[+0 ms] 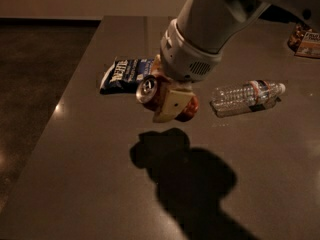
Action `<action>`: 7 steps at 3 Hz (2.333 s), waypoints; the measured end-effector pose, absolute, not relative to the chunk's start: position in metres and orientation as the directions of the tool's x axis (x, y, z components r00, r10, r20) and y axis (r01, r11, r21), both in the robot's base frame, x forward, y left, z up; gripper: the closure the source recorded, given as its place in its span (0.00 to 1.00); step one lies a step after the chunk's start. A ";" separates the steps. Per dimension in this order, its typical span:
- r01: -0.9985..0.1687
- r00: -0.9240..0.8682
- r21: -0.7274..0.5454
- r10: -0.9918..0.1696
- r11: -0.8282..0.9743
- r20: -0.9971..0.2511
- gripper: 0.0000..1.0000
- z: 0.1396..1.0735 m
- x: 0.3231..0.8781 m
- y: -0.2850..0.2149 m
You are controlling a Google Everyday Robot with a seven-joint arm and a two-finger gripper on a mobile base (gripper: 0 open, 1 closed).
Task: Knock coke can over
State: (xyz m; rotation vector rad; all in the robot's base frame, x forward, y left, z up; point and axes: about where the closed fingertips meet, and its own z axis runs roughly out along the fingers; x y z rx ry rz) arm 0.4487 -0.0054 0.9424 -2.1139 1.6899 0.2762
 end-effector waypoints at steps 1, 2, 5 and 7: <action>-0.936 0.319 -0.220 -0.925 -0.273 -0.207 1.00 0.923 0.453 -0.060; -0.924 0.352 -0.209 -0.925 -0.319 -0.144 1.00 0.914 0.452 -0.079; -0.863 0.503 -0.107 -0.861 -0.495 -0.074 0.35 0.870 0.419 -0.100; -0.854 0.518 -0.098 -0.853 -0.511 -0.065 0.00 0.862 0.415 -0.099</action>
Offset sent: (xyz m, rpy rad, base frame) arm 0.0031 -0.0996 -0.0411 -0.3390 -0.0837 0.1385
